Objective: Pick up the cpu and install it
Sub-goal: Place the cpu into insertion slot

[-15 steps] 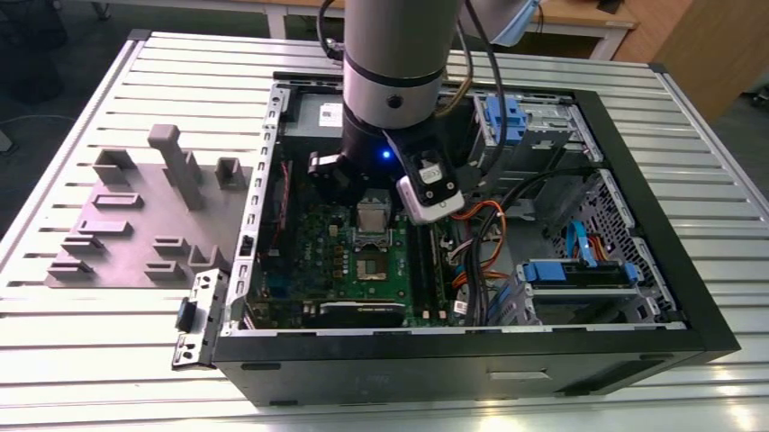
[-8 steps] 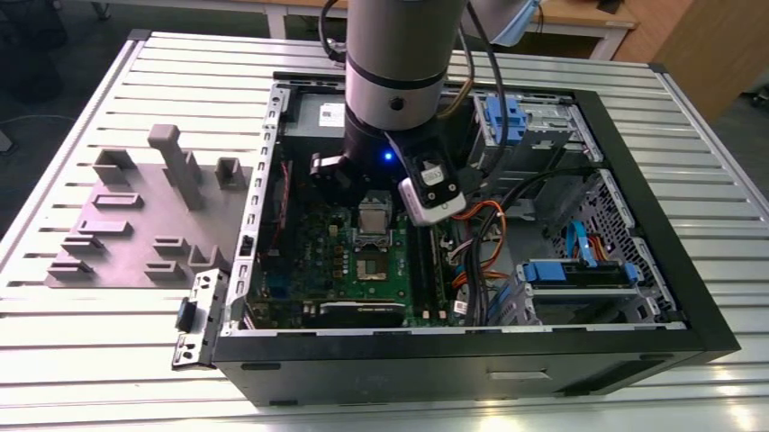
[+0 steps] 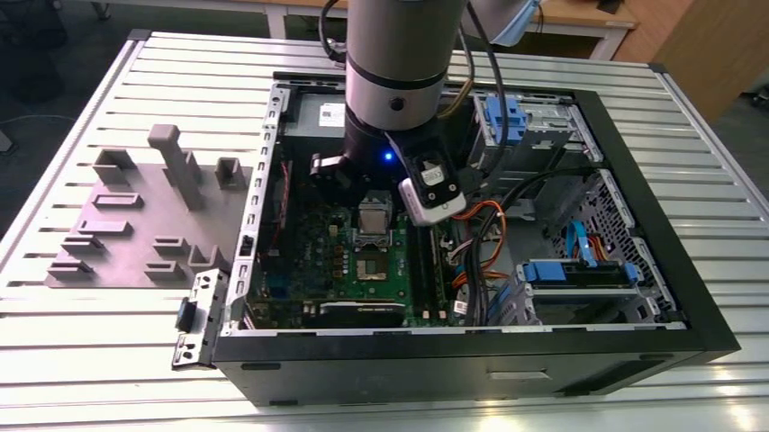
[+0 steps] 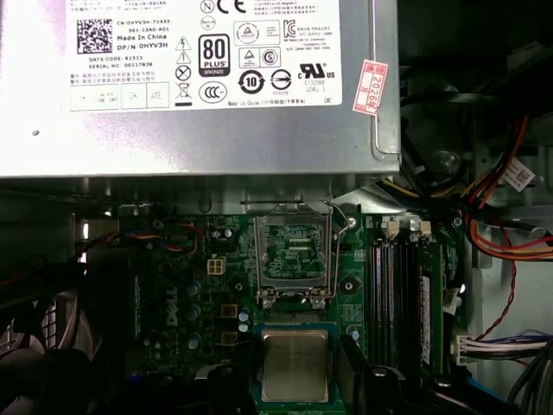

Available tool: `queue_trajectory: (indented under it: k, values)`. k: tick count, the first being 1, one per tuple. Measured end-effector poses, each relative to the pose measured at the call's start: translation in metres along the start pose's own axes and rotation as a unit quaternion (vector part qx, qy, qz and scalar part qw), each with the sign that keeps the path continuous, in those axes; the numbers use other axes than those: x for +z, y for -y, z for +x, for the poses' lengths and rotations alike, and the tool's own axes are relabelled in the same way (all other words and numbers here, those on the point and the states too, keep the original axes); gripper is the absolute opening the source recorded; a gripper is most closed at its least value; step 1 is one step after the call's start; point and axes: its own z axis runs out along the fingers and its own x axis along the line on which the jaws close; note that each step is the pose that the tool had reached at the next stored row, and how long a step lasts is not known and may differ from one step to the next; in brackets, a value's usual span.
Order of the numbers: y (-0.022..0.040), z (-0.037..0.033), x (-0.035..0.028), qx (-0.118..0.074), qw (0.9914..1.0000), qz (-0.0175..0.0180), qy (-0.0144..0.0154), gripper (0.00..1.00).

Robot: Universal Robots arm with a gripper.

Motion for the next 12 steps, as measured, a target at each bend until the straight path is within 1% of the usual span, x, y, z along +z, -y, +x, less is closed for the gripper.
queue_trajectory:
  k: [2, 5, 8, 9, 12]
  values:
    - [-0.0001, -0.0013, 0.0004, 0.000, 1.00000, -0.0001, 0.0000, 0.47]
    - [0.0001, -0.0042, 0.0053, 0.000, 1.00000, 0.0000, 0.0000, 0.47]
    - [0.0012, -0.0043, 0.0106, 0.000, 1.00000, 0.0000, 0.0000, 0.47]
    - [0.0029, -0.0044, 0.0123, 0.000, 1.00000, 0.0001, -0.0001, 0.47]
    - [0.0122, -0.0047, 0.0173, 0.000, 1.00000, 0.0001, -0.0001, 0.47]
